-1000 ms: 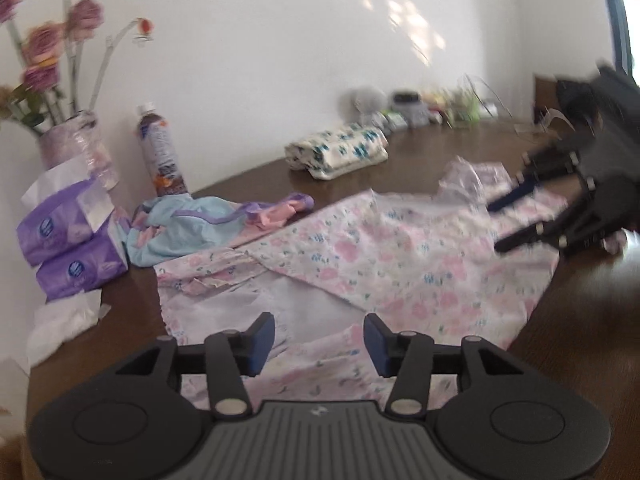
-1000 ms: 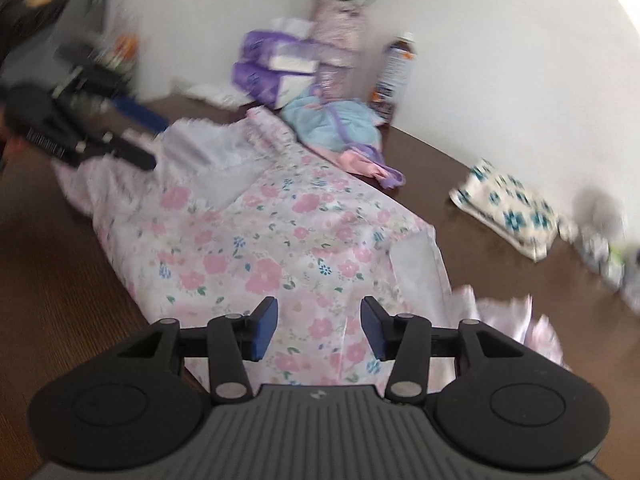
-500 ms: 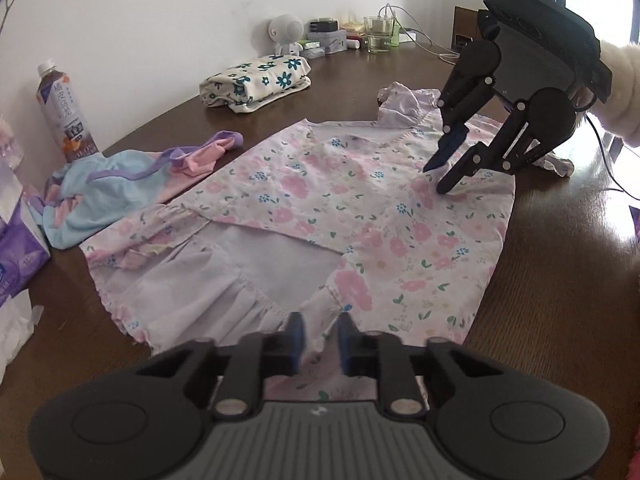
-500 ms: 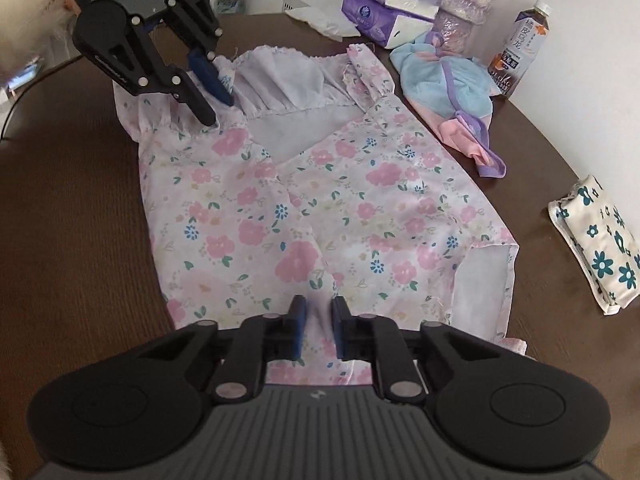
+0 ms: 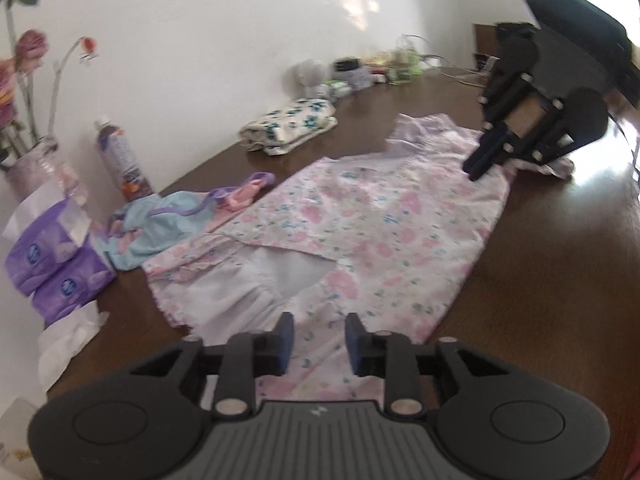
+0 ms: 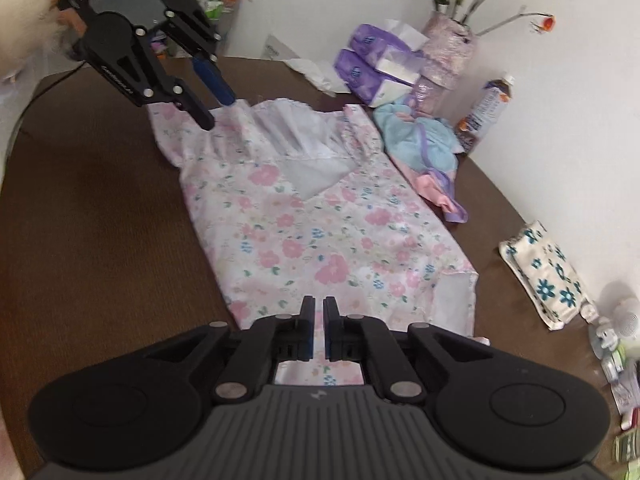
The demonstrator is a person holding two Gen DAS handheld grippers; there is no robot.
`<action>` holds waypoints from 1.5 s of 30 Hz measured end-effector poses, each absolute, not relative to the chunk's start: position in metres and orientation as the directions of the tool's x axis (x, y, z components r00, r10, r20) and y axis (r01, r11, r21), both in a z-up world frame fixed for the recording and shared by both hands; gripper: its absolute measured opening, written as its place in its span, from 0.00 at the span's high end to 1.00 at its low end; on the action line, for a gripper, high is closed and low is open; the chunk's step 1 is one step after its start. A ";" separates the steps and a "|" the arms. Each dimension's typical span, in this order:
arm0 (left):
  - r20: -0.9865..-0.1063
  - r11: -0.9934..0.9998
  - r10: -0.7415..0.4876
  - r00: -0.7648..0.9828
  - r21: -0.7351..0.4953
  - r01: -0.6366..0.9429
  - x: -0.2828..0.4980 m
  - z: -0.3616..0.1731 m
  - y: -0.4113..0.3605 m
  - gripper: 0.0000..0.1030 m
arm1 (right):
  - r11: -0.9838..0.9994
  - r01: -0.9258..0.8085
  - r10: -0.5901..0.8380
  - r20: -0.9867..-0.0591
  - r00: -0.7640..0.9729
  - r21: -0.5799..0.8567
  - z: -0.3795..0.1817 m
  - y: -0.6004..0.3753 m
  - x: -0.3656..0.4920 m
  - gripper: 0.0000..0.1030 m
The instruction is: Fold clothes
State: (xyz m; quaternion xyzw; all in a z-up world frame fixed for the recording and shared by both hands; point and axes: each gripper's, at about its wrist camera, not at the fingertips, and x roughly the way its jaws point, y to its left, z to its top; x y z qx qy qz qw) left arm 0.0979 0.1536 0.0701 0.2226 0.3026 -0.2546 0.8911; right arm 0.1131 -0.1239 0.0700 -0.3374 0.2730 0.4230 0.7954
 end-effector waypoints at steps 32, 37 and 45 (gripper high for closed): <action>-0.552 0.897 -0.390 0.737 -0.047 0.439 0.078 0.024 0.073 0.68 | 0.721 -0.692 0.564 -0.608 0.558 0.034 0.019 -0.106 0.079 0.90; -0.594 0.917 -0.352 0.723 -0.065 0.393 0.086 0.012 0.073 0.69 | 0.752 -0.659 0.512 -0.622 0.593 -0.009 0.011 -0.102 0.077 0.79; -0.588 0.929 -0.338 0.735 -0.086 0.359 0.085 0.011 0.077 0.69 | 0.779 -0.627 0.504 -0.598 0.623 0.004 0.007 -0.105 0.076 0.74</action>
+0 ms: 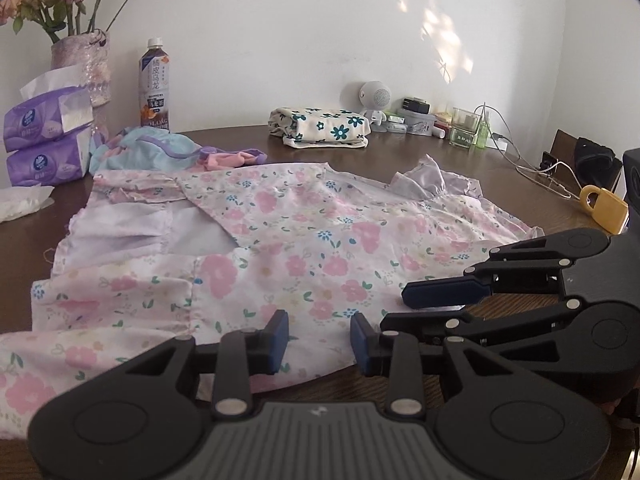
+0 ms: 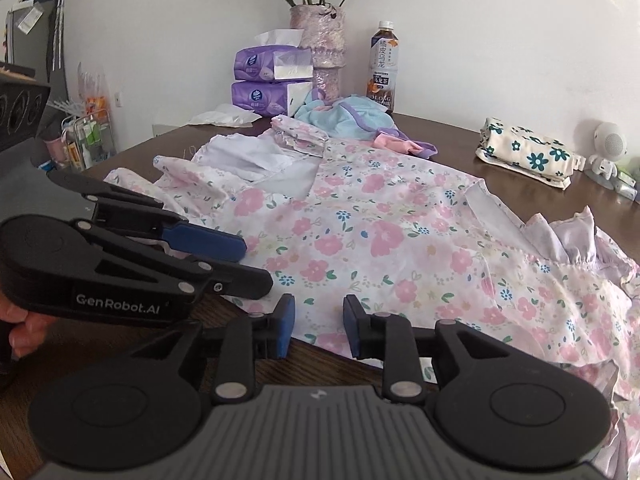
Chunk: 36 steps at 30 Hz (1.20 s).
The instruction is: Fold clothes
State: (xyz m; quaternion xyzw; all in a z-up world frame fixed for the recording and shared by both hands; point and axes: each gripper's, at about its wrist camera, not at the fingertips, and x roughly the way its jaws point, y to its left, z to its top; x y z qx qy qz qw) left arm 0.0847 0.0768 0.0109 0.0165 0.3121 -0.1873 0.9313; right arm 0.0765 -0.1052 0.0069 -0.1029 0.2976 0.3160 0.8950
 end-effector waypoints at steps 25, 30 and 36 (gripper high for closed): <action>-0.594 0.942 -0.288 0.751 -0.036 0.333 0.082 0.010 0.067 0.69 | 0.825 -0.565 0.467 -0.598 0.651 0.030 0.007 -0.135 0.078 0.74; -0.595 0.943 -0.283 0.752 -0.028 0.333 0.082 0.010 0.066 0.69 | 0.835 -0.550 0.453 -0.598 0.661 0.025 0.006 -0.143 0.078 0.74; -0.595 0.945 -0.276 0.755 -0.025 0.326 0.082 0.010 0.066 0.69 | 0.841 -0.541 0.445 -0.599 0.666 0.024 0.005 -0.151 0.078 0.74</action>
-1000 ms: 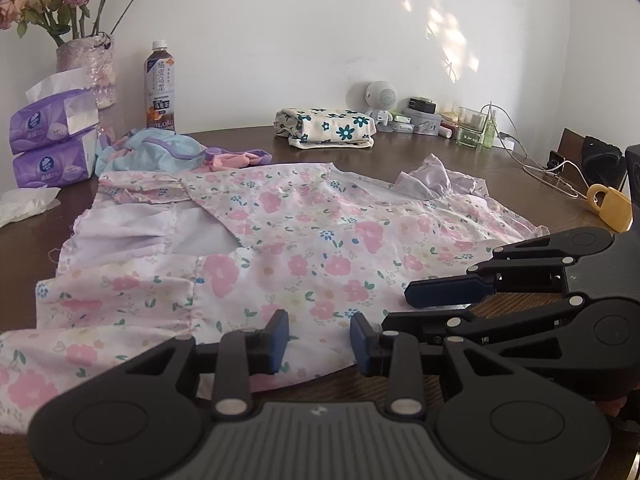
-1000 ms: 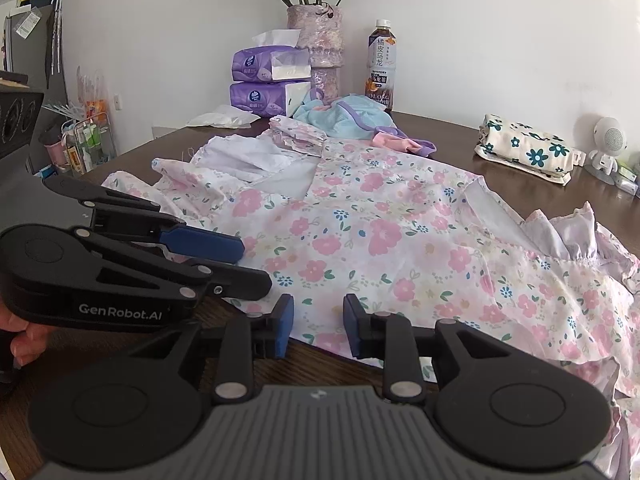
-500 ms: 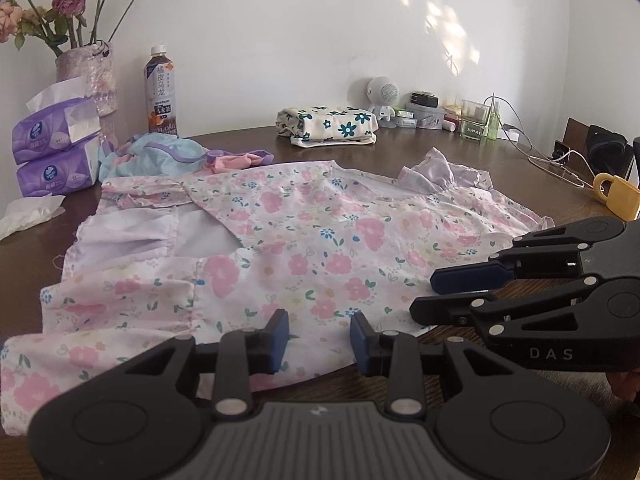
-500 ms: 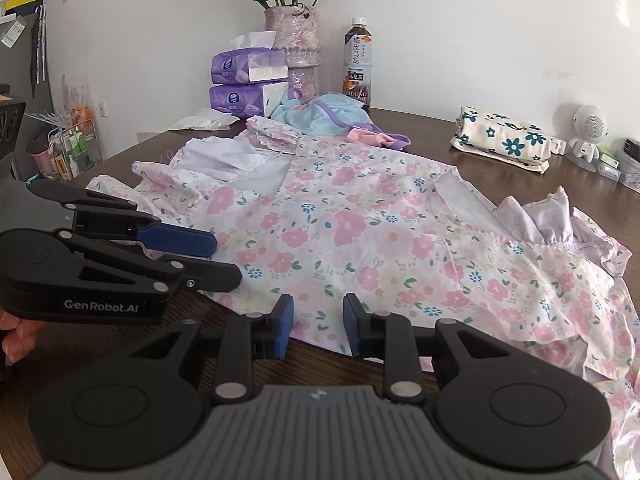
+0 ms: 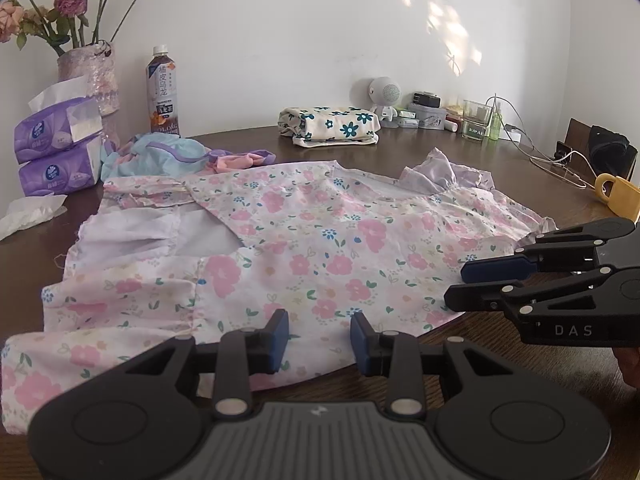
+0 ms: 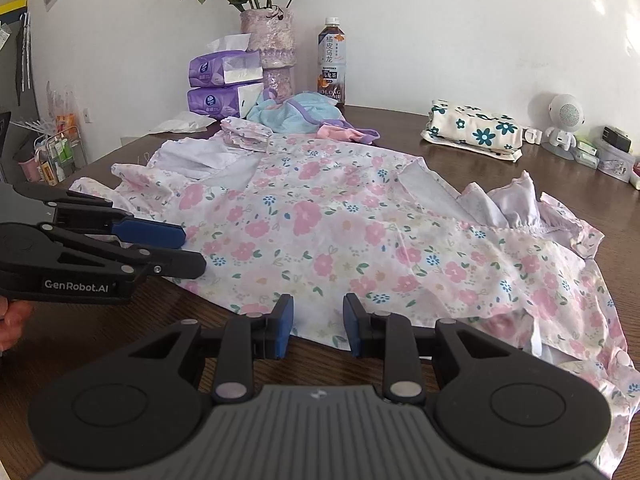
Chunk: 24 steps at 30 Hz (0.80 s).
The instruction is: Fold clothes
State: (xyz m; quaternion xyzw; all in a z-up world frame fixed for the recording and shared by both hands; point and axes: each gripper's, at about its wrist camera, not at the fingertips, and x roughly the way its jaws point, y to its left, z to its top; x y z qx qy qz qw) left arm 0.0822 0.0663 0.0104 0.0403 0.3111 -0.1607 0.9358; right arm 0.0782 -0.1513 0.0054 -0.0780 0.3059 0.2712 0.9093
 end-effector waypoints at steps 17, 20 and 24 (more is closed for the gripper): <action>-0.595 0.946 -0.273 0.756 -0.026 0.322 0.082 0.010 0.066 0.69 | 0.859 -0.506 0.447 -0.594 0.669 0.076 0.005 -0.173 0.077 0.78; -0.595 0.946 -0.274 0.755 -0.027 0.322 0.082 0.010 0.066 0.69 | 0.867 -0.491 0.438 -0.593 0.675 0.082 0.005 -0.176 0.076 0.78; -0.595 0.946 -0.276 0.755 -0.030 0.322 0.082 0.010 0.067 0.68 | 0.879 -0.471 0.419 -0.594 0.687 0.075 0.005 -0.179 0.077 0.78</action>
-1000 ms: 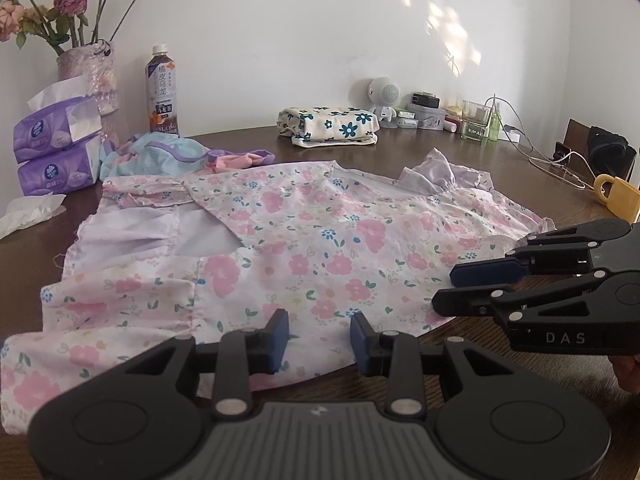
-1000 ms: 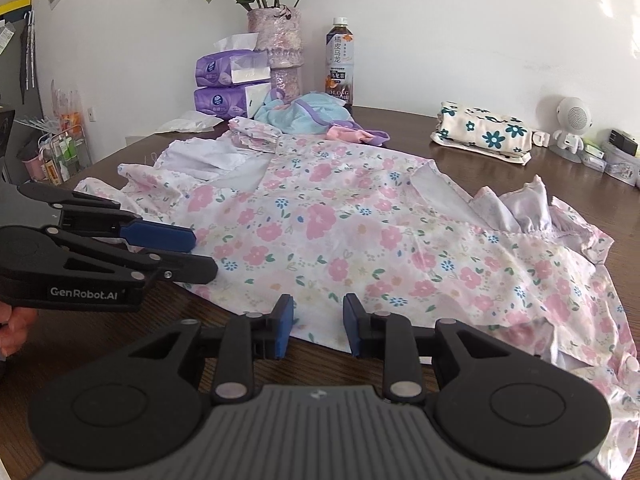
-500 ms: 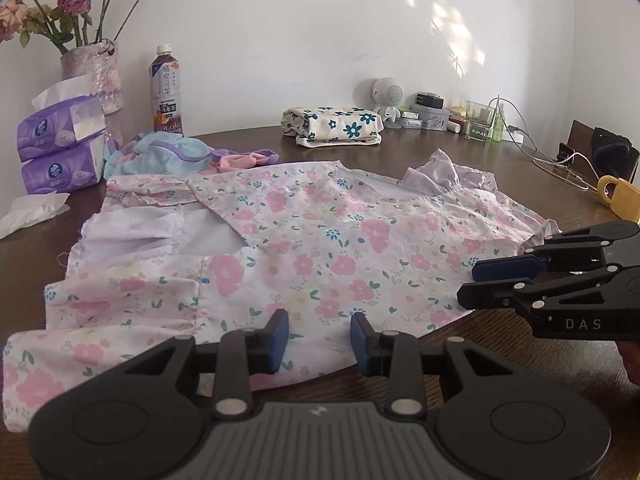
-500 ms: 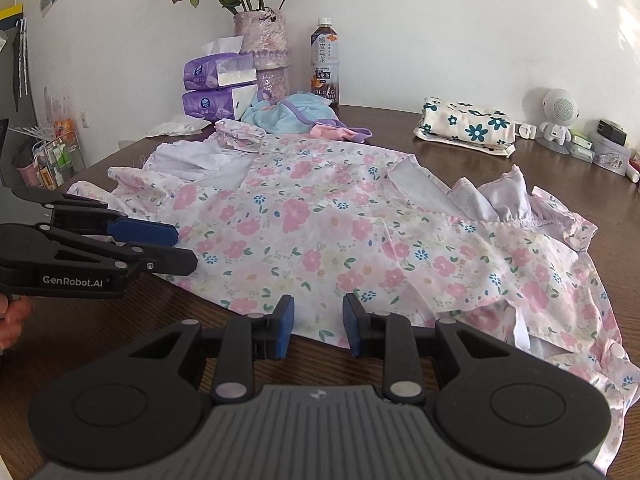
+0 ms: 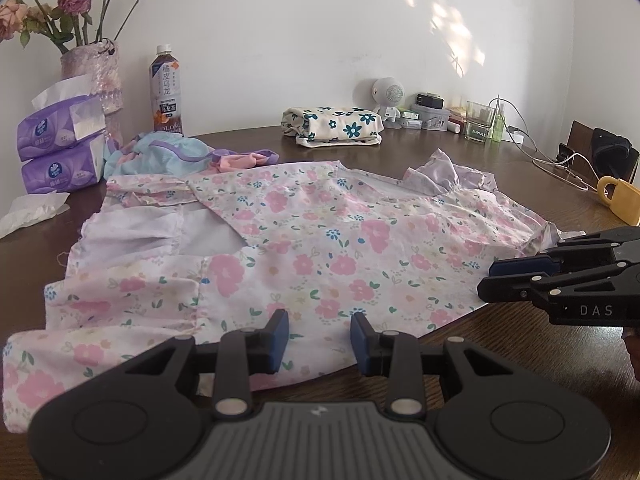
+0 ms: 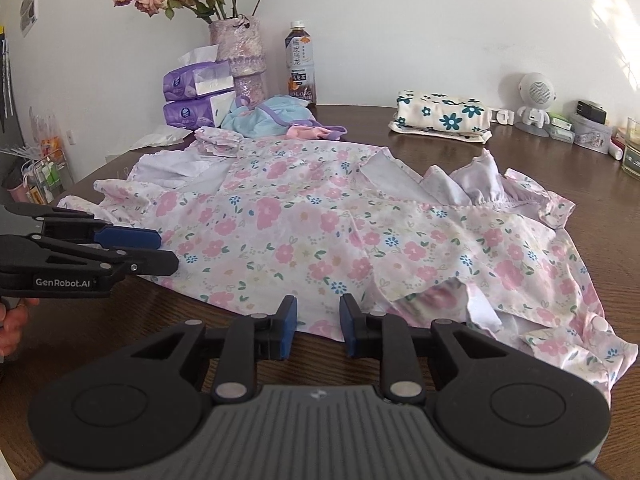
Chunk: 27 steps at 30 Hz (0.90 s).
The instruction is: Fold clothes
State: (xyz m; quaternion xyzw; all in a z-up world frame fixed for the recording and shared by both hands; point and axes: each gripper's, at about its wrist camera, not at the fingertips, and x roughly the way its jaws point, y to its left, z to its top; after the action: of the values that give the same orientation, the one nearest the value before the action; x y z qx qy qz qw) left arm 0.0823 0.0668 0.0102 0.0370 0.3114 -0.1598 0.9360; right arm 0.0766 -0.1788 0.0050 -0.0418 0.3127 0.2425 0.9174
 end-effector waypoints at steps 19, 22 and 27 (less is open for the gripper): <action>-0.595 0.946 -0.274 0.755 -0.026 0.323 0.083 0.010 0.067 0.68 | 0.893 -0.414 0.435 -0.580 0.688 0.178 0.003 -0.210 0.083 0.78; -0.595 0.946 -0.273 0.756 -0.023 0.324 0.082 0.010 0.067 0.68 | 0.893 -0.416 0.433 -0.581 0.689 0.172 0.003 -0.211 0.083 0.80; -0.595 0.946 -0.276 0.755 -0.028 0.324 0.082 0.010 0.067 0.68 | 0.894 -0.411 0.432 -0.578 0.692 0.177 0.003 -0.213 0.081 0.80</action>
State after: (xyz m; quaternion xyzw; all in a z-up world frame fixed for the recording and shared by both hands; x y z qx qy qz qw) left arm 0.0821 0.0673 0.0103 0.0384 0.3112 -0.1604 0.9359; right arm 0.0812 -0.2132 0.0028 0.0166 0.3186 0.2293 0.9196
